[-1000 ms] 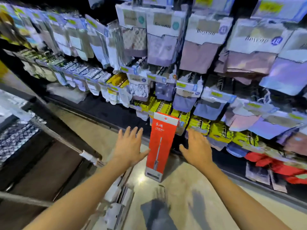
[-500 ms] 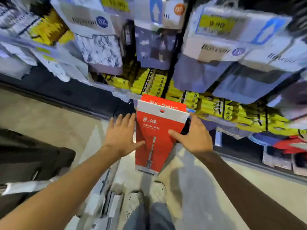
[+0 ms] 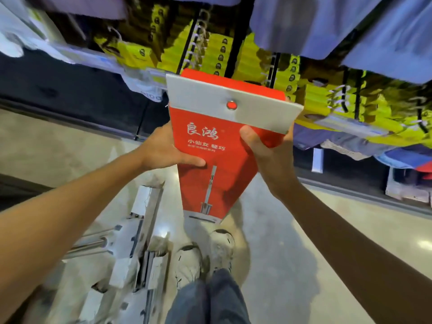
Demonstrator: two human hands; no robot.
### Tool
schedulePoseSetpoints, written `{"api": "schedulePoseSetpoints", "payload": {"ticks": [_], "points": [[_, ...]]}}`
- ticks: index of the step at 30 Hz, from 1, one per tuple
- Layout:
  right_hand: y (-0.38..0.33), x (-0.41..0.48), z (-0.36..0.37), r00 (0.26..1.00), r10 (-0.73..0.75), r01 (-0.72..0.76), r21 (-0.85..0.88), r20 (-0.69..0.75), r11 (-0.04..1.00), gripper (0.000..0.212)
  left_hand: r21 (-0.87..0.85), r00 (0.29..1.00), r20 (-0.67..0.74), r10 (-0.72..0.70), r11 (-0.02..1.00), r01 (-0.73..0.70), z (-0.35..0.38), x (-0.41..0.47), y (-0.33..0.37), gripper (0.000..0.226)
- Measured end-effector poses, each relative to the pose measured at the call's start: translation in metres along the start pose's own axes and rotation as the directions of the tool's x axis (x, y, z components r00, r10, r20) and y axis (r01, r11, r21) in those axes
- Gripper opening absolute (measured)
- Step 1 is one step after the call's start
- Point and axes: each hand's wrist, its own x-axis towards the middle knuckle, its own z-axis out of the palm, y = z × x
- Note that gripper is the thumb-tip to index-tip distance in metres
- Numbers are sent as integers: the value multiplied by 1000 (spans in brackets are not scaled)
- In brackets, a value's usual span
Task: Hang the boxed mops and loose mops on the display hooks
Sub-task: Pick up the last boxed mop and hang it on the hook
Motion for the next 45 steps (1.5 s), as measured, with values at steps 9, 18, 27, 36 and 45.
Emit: {"api": "schedulePoseSetpoints", "payload": {"ticks": [9, 18, 27, 36, 45], "points": [[-7, -36, -10, 994, -106, 106, -59, 4, 993, 91, -25, 996, 84, 14, 1000, -12, -1, -35, 11, 98], [-122, -79, -24, 993, -114, 113, -51, -11, 992, 92, 41, 993, 60, 97, 994, -100, -49, -108, 103, 79], [-315, -156, -33, 964, -264, 265, -139, 25, 954, 60, 50, 969, -14, 245, 968, -244, -131, -232, 232, 86], [-483, -227, -27, 906, -419, 422, -59, 60, 905, 107, 150, 907, -146, 396, 915, -375, -206, -358, 353, 51], [-575, -263, -18, 800, -588, 570, 155, 117, 807, 91, 222, 845, -298, 444, 893, -392, -244, -441, 414, 69]]}}
